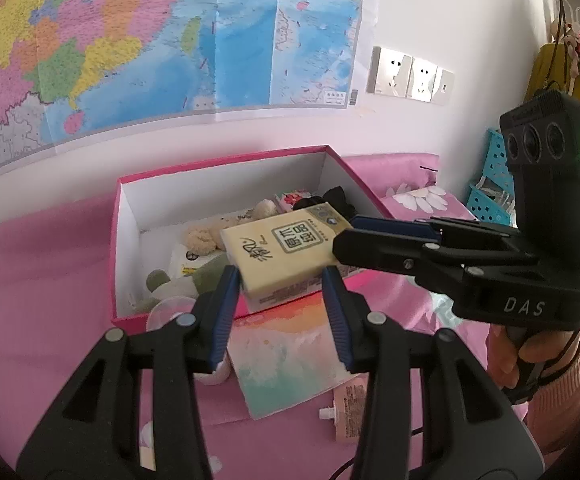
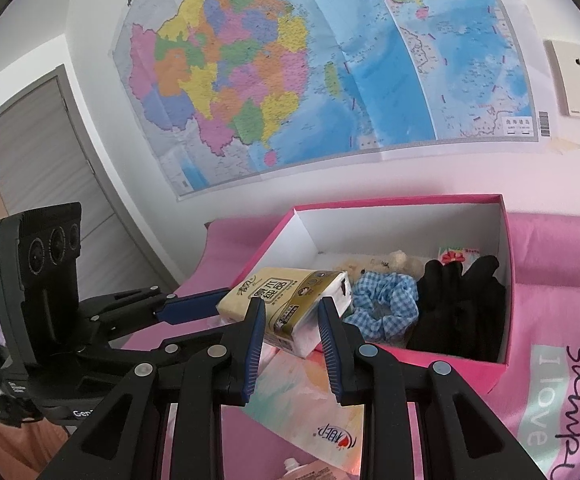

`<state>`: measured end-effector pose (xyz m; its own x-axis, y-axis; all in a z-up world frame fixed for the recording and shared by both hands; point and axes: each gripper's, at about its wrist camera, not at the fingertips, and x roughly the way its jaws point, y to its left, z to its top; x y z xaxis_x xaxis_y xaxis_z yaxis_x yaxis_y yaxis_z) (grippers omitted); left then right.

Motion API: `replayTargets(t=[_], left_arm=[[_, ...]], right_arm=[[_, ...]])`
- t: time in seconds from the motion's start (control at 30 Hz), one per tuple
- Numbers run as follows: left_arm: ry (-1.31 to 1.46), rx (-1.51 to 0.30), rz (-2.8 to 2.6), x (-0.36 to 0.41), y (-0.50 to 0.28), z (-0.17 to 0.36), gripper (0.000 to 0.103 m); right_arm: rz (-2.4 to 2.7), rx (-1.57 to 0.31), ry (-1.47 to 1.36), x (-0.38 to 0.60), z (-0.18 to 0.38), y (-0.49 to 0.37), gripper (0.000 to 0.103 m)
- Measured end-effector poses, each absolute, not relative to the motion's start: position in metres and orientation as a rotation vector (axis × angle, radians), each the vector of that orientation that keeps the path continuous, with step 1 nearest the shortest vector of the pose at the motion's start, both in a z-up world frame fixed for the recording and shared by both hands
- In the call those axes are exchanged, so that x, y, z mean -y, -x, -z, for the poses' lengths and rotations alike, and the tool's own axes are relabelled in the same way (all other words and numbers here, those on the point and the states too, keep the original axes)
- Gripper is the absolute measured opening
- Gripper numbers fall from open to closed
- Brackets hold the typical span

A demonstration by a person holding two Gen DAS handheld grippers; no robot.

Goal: Organize soft objects
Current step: 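Carry the yellow tissue pack over the pink box, then lower the yellow tissue pack into the box and open the right gripper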

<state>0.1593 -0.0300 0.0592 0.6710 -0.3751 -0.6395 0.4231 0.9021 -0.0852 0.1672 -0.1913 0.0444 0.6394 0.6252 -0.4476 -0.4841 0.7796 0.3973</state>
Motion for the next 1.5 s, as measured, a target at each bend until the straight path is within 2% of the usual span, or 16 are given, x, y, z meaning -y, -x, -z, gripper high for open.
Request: replayTargets(t=[1.5], left_arm=[[0.021, -0.8, 0.409, 0.005, -0.227, -0.033, 0.045]], right_arm=[[-0.622, -0.672, -0.257, 0.17, -0.026, -0.236, 0.028]])
